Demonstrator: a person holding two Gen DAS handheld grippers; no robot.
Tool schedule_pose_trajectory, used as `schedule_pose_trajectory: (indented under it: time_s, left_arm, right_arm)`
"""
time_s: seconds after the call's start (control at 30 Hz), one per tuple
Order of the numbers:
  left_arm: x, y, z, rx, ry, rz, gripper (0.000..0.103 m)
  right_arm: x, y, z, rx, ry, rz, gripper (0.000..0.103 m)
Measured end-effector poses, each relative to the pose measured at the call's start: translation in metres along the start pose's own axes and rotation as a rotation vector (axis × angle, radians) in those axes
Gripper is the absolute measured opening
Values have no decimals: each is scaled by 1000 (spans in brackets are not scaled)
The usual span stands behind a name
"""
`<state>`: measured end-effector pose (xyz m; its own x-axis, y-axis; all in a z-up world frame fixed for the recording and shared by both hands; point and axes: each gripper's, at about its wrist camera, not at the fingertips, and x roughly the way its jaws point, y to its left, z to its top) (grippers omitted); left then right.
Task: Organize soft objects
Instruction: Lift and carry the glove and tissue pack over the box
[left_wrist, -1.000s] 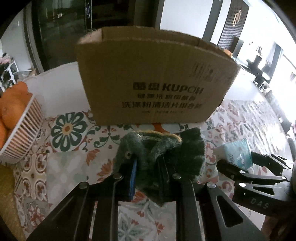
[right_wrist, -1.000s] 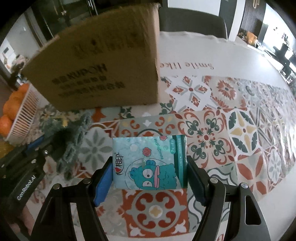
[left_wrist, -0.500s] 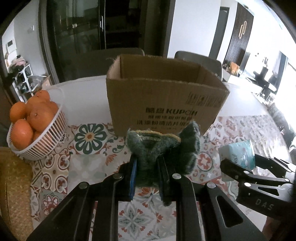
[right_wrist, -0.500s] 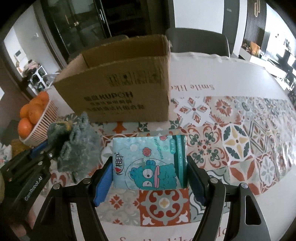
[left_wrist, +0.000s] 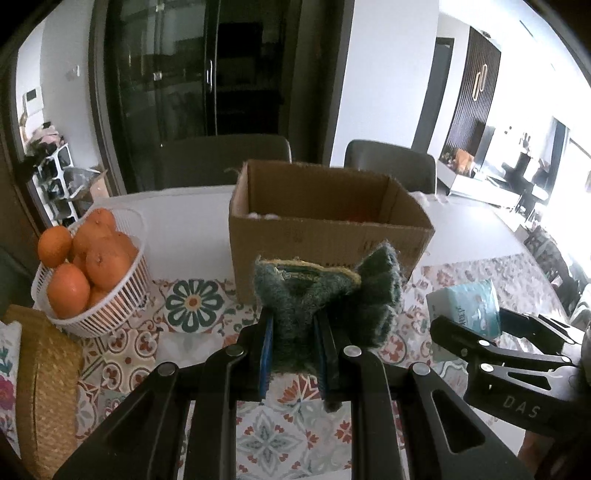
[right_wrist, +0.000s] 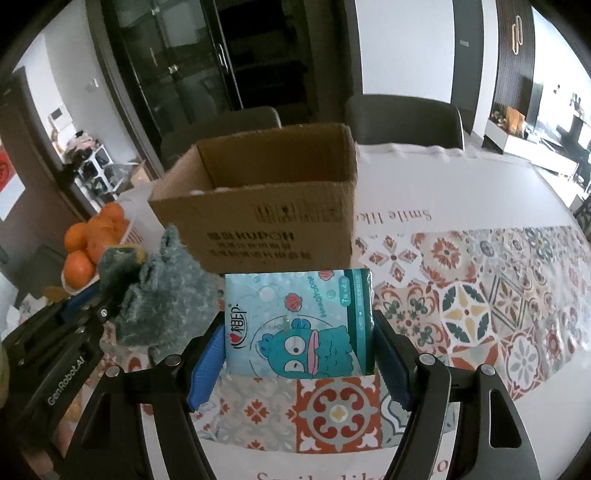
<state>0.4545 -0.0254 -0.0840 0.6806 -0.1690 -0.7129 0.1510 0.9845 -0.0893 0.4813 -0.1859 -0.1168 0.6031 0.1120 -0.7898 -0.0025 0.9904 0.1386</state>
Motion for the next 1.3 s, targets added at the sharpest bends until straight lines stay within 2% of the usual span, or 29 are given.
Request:
schedule_pose_trajectory:
  time_s: [0.77, 1.1, 1.3]
  left_arm:
    - [-28, -6, 77, 33, -153, -15, 20]
    - [-22, -9, 119, 62, -190, -8, 20]
    - [-7, -7, 135, 60, -190, 0, 20]
  right_arm:
    - [-45, 18, 64, -46, -171, 43, 74]
    - [-49, 20, 102, -62, -208, 46, 74]
    - [-38, 17, 126, -71, -198, 40, 74]
